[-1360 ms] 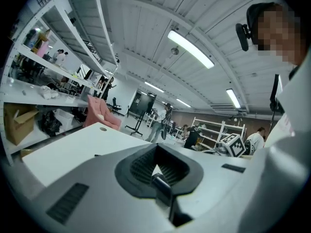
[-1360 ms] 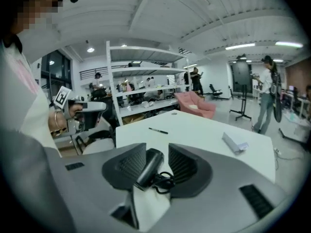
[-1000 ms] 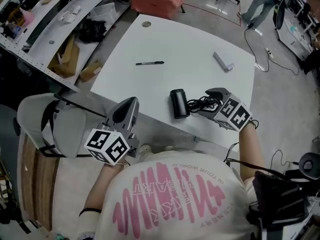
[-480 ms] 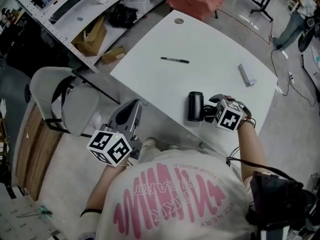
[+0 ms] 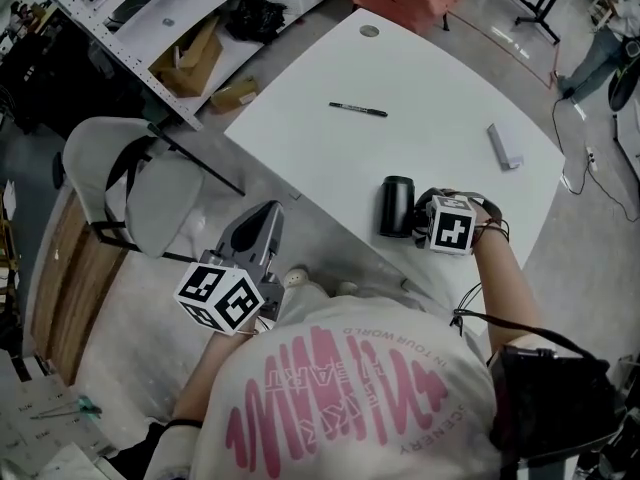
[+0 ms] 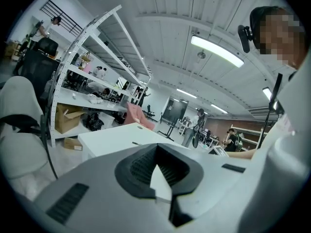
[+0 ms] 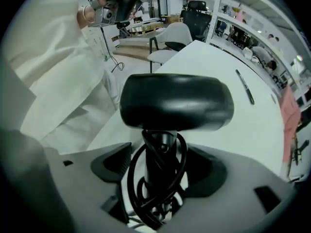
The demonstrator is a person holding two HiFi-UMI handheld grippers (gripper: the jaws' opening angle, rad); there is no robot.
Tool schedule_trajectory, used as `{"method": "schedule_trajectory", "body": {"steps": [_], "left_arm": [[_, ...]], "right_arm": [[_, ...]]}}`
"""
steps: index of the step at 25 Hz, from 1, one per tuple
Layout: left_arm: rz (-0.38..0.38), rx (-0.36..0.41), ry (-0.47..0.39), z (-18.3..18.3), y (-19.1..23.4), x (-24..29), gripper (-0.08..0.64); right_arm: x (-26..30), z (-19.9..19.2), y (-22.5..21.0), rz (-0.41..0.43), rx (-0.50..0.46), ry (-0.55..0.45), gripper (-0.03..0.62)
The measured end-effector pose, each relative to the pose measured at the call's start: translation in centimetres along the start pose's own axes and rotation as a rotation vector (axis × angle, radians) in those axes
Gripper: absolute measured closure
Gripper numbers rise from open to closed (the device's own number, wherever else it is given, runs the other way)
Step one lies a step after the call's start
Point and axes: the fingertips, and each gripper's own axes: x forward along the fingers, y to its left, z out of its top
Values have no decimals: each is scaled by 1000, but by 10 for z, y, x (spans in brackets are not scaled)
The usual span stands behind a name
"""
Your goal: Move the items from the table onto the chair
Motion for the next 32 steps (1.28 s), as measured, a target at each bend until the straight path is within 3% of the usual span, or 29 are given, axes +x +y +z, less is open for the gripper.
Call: {"method": "schedule_trajectory", "body": {"steps": [2, 4, 7, 11, 16, 20, 24, 32], "left_arm": [[11, -5, -3, 0, 5, -4, 551], [20, -13, -4, -3, 10, -7, 551], [26, -23, -6, -4, 15, -9, 551], [25, -28, -15, 0, 20, -12, 551], [24, -24, -26, 9, 35, -20, 551], [26, -27, -38, 24, 56, -30, 551], [30, -29, -51, 36, 77, -45, 551], [98, -26, -77, 66, 139, -101, 551]], "right_arm": [[-2, 2, 1, 5, -6, -11, 261], [-4, 6, 2, 14, -7, -36, 364], [-8, 17, 7, 51, 38, -95, 368], [-20, 38, 6, 93, 179, -244, 370], [-46, 60, -17, 57, 363, -442, 371], [-74, 102, -36, 14, 439, -624, 371], [-96, 154, -50, -45, 452, -757, 371], [-109, 292, -47, -34, 354, -817, 371]]}}
